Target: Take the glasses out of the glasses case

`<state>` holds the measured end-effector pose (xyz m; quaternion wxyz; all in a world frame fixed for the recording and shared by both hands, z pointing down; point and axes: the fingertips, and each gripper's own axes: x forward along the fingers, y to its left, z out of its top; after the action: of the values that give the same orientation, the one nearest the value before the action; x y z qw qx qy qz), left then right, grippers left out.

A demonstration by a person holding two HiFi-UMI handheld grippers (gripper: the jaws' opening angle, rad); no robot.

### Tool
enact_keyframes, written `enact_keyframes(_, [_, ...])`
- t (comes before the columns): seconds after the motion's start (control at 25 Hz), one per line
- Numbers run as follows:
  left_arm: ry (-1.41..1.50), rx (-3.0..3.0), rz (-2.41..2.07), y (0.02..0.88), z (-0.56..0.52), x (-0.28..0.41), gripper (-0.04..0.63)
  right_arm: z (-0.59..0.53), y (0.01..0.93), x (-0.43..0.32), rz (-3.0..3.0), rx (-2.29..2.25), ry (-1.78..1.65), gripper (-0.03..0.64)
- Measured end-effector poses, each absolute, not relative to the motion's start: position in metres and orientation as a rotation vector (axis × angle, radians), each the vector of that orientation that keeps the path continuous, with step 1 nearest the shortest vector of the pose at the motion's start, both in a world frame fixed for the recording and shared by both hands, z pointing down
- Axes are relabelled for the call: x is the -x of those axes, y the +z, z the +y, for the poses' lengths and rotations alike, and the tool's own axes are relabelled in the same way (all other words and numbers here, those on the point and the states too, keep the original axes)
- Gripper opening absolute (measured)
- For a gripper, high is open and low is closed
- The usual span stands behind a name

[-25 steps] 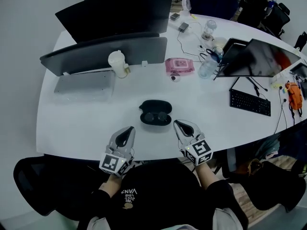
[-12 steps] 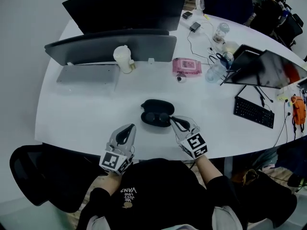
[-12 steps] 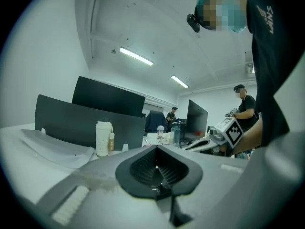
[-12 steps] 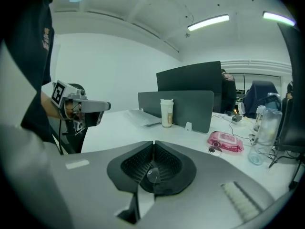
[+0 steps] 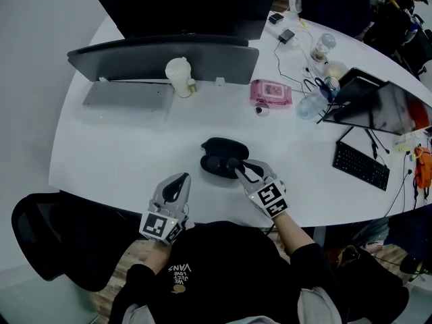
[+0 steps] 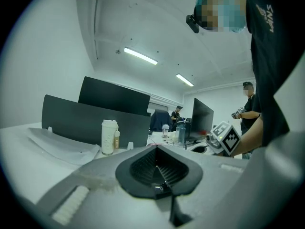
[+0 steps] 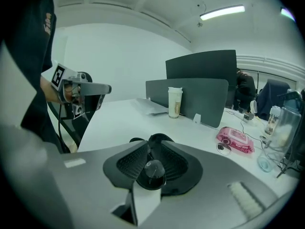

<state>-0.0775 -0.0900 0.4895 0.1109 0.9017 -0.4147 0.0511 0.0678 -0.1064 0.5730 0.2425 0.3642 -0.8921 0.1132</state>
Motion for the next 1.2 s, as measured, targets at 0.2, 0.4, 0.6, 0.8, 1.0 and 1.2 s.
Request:
enact_keyframes(0.2, [0.148,-2.637,-1.23,0.493,-0.089,0.078,0.0,-0.108,0.592,-0.062,-2.396,-0.9,0.318,0.127])
enact_keyframes(0.4, [0.147,-2.63,-1.239,0.497,-0.088,0.08,0.0,-0.11,0.609,-0.061,-2.327,-0.82,0.264,0.15])
enact_keyframes(0.6, [0.149,-2.611,-1.252,0.498,-0.087,0.081,0.0,-0.113,0.618,-0.059,-2.296,-0.768,0.26,0.181])
enact_keyframes(0.8, [0.145,-2.621,-1.255,0.497,-0.088,0.08,0.0,-0.113,0.633,-0.056,-2.267,-0.698,0.246,0.202])
enact_keyframes(1.0, [0.15,-2.62,-1.251,0.499,-0.087,0.079,0.0,-0.111,0.645,-0.054,-2.22,-0.621,0.246,0.223])
enact_keyframes(1.2, [0.152,-2.611,-1.252,0.499,-0.085,0.078,0.0,-0.11,0.656,-0.055,-2.176,-0.564,0.242,0.235])
